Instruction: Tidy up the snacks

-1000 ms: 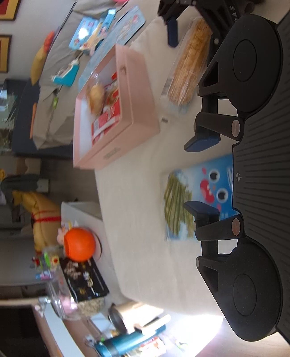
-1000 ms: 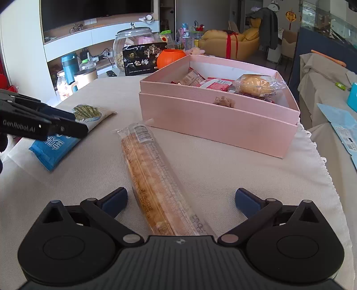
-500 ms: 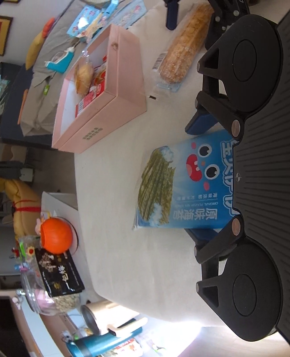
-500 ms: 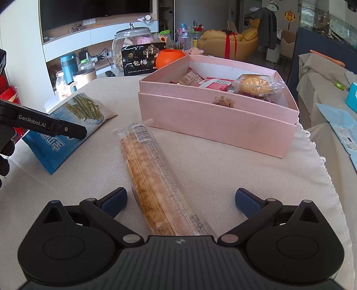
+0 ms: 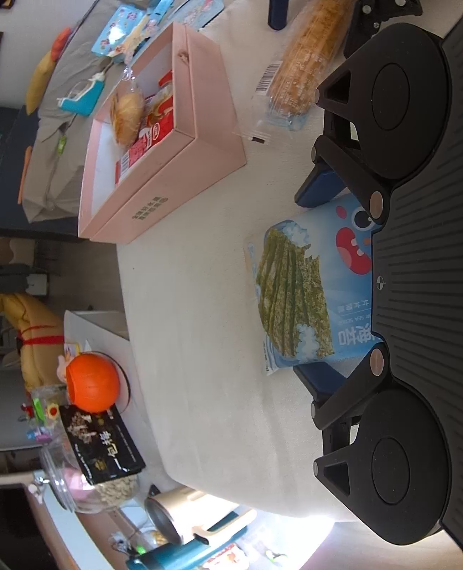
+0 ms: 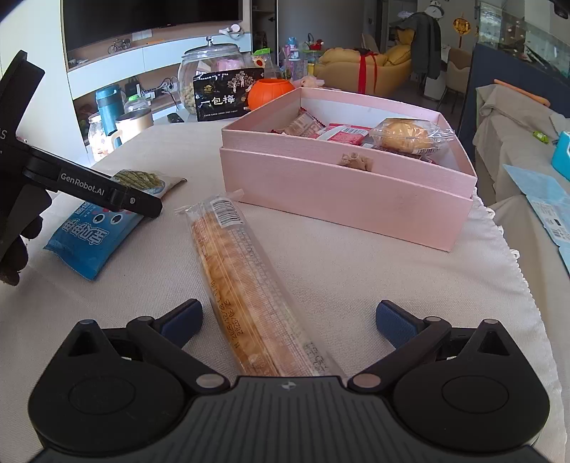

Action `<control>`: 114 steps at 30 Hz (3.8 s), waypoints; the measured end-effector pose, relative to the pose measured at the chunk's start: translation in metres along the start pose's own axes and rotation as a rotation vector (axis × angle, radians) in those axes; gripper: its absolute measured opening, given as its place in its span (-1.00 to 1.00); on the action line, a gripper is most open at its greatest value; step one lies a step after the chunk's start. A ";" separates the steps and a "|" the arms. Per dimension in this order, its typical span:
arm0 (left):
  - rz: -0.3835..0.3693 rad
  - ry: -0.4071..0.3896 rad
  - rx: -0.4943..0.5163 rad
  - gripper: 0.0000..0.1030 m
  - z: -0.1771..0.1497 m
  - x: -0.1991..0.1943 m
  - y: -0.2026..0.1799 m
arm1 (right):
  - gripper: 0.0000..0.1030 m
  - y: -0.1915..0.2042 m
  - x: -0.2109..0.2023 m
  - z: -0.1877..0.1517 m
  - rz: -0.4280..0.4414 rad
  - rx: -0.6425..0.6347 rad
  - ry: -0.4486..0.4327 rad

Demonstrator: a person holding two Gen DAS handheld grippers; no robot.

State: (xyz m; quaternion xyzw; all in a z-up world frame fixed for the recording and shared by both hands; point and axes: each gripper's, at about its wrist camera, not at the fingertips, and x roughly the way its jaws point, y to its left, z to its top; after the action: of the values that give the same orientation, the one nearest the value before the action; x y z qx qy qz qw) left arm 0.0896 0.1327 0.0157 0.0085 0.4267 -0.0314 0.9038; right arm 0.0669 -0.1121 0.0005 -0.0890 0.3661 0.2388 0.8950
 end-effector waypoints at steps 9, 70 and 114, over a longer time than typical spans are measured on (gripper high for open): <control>-0.159 -0.087 -0.007 0.69 -0.028 -0.056 -0.015 | 1.00 -0.002 -0.003 0.002 0.028 -0.020 0.047; -0.295 -0.123 -0.009 0.73 0.166 0.041 -0.105 | -0.48 -0.085 -0.122 0.115 -0.036 0.105 -0.084; -0.080 -0.326 -0.066 0.63 0.007 -0.063 -0.082 | 0.29 -0.087 -0.029 0.137 -0.003 0.319 -0.112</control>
State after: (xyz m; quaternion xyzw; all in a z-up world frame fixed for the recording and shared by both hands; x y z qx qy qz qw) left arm 0.0502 0.0535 0.0699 -0.0435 0.2751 -0.0540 0.9589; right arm 0.1759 -0.1522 0.1173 0.0671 0.3488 0.1807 0.9171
